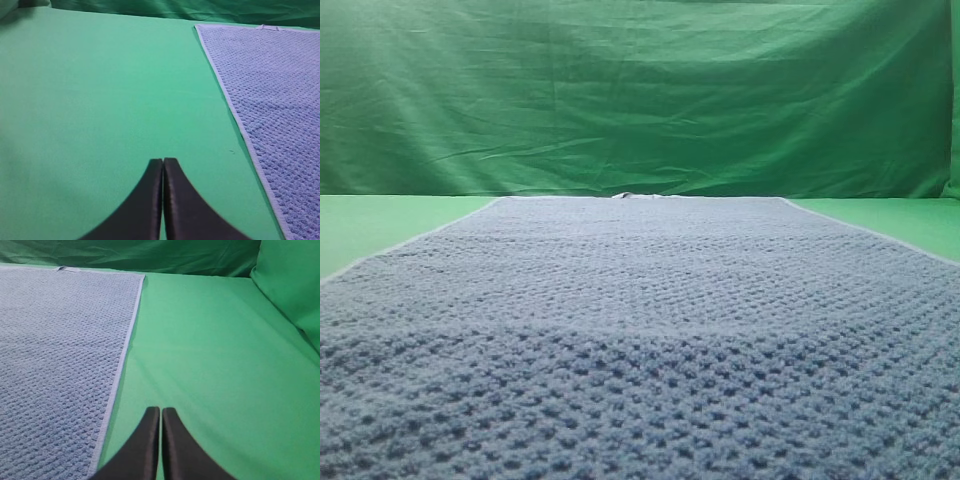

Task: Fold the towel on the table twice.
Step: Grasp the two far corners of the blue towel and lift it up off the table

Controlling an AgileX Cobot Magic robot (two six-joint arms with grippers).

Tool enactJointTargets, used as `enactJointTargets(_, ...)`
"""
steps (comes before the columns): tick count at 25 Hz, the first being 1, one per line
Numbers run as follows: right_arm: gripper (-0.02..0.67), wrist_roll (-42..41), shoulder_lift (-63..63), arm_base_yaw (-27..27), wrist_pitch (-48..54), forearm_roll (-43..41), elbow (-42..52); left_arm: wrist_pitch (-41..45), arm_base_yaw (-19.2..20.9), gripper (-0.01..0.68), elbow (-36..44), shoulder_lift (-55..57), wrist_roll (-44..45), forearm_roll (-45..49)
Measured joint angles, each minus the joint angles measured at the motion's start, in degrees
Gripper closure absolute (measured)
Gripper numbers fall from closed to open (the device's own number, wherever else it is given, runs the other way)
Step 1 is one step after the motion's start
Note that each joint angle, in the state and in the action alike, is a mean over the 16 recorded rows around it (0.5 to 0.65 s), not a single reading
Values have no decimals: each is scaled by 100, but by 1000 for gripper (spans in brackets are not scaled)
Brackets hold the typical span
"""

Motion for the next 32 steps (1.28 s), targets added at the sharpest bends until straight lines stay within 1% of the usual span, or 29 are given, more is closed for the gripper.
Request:
enactJointTargets(26, 649, -4, 0, 0, -11, 10, 0, -4, 0, 673, 0, 0, 0, 6)
enactJointTargets(32, 649, -12, 0, 0, -247, 367, 1, -131, 0, 673, 0, 0, -4, -418)
